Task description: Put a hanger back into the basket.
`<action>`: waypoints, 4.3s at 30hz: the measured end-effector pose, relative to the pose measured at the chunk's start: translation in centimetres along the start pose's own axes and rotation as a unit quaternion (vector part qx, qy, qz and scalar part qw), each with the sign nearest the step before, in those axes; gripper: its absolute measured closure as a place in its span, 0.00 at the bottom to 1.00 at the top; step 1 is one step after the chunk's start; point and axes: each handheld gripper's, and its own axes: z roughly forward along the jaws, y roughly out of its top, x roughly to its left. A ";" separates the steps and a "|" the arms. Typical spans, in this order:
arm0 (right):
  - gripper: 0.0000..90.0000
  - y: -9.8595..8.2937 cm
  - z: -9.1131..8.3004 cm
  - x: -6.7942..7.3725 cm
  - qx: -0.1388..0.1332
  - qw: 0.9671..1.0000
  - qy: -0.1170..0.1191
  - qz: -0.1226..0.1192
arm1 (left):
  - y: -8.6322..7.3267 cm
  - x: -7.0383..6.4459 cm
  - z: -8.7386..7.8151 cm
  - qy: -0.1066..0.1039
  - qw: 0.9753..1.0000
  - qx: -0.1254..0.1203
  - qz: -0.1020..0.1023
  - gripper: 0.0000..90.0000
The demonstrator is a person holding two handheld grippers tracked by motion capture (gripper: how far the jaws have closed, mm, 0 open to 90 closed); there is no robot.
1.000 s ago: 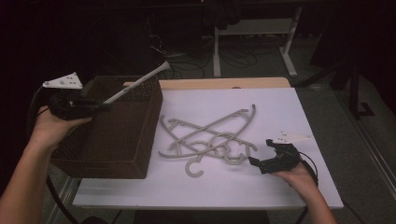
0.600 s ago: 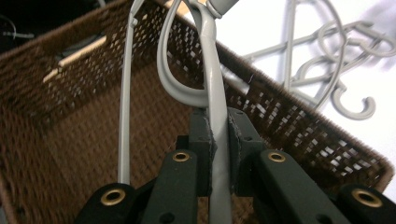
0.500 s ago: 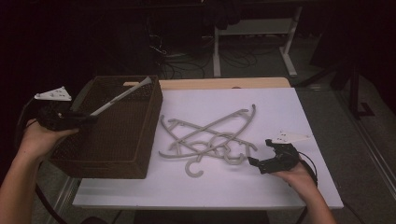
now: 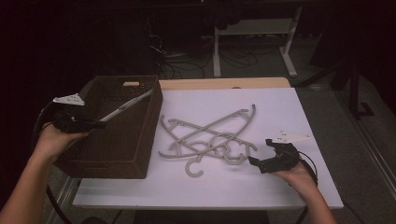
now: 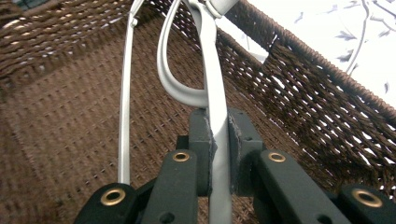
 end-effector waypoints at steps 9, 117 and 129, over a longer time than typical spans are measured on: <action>0.00 0.0 0.0 0.0 0.000 1.000 0.000 0.000 | -0.3 0.6 1.8 -0.014 1.000 0.013 -0.001 0.90; 0.00 0.2 0.1 0.1 0.001 1.000 0.006 -0.012 | 9.4 -19.0 19.5 -0.188 0.975 -0.079 0.091 0.09; 0.00 0.2 0.0 0.1 0.002 1.000 0.005 -0.011 | 7.6 -18.8 22.7 -0.169 0.979 -0.032 0.107 0.35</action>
